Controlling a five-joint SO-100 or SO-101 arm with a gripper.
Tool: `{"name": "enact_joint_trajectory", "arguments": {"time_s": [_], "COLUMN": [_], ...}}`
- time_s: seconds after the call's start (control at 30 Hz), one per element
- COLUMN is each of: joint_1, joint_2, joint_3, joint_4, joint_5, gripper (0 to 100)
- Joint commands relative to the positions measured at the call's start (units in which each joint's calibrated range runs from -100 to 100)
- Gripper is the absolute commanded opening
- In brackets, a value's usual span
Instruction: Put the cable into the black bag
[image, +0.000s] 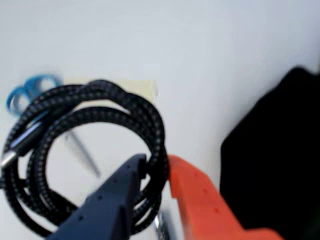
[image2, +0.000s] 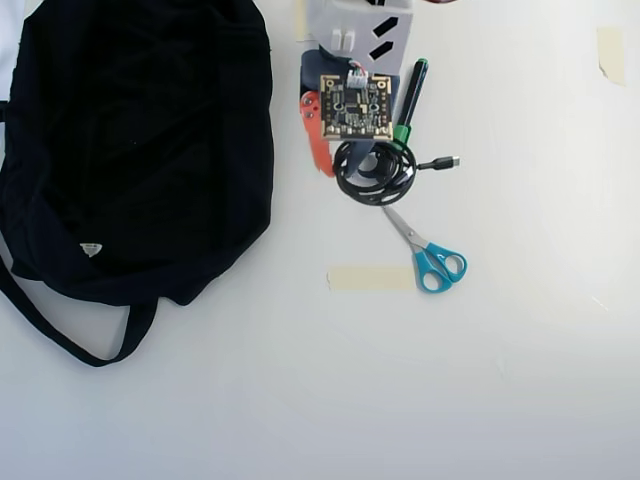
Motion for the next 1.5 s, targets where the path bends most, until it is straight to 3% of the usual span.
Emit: {"name": "enact_joint_trajectory", "arguments": {"time_s": [0.0, 0.3, 0.43, 0.8, 1.0, 1.23, 1.47], "joint_1": [0.1, 8.2, 14.6, 27.5, 35.8, 47.3, 52.1], "joint_2": [-12.7, -27.3, -30.9, -32.7, -31.2, -30.9, -25.2], "joint_3": [10.7, 25.7, 26.4, 26.4, 27.4, 46.1, 66.2], "joint_4": [0.2, -0.8, -1.6, -4.4, -10.4, -27.8, -55.2], "joint_5": [-0.2, -0.5, -4.5, -3.9, -7.8, -7.9, -7.1], "gripper": [2, 2, 2, 2, 2, 2, 2]}}
